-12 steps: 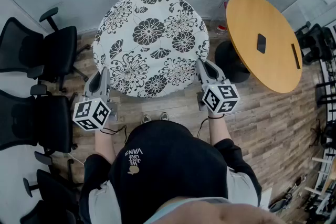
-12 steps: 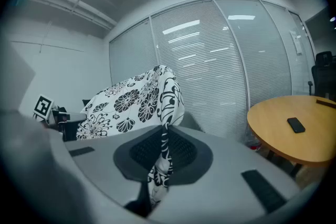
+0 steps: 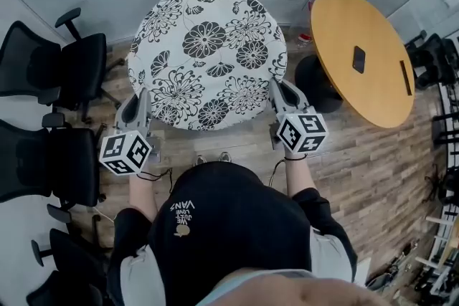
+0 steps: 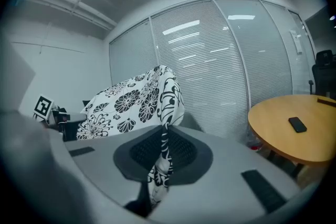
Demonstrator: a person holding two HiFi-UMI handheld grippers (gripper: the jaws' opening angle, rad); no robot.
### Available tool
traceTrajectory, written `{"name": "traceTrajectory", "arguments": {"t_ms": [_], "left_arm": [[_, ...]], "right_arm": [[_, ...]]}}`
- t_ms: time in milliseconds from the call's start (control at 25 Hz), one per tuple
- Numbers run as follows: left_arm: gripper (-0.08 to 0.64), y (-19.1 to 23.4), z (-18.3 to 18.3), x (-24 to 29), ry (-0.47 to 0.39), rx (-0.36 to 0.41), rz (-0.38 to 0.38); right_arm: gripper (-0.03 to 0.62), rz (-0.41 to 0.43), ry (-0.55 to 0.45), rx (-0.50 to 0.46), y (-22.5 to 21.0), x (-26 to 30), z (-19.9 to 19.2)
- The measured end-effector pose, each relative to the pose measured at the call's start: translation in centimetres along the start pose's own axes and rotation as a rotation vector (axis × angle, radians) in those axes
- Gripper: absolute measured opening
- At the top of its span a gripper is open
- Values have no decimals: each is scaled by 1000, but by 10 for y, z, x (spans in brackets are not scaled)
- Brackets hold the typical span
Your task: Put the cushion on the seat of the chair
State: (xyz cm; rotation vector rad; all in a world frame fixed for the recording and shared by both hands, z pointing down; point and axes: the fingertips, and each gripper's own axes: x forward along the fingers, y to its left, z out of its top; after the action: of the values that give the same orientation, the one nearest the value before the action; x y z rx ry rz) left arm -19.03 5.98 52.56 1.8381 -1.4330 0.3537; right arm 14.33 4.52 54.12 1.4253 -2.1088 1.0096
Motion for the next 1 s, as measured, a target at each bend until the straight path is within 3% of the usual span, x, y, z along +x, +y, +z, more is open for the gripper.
{"name": "traceTrajectory", "arguments": {"t_ms": [400, 1000], "left_arm": [[35, 1, 0, -1, -5, -10, 10], [36, 2, 0, -2, -28, -16, 33]], "right_arm": [[34, 27, -1, 35, 1, -1, 1], [34, 52, 17, -1, 1, -2, 4]]}}
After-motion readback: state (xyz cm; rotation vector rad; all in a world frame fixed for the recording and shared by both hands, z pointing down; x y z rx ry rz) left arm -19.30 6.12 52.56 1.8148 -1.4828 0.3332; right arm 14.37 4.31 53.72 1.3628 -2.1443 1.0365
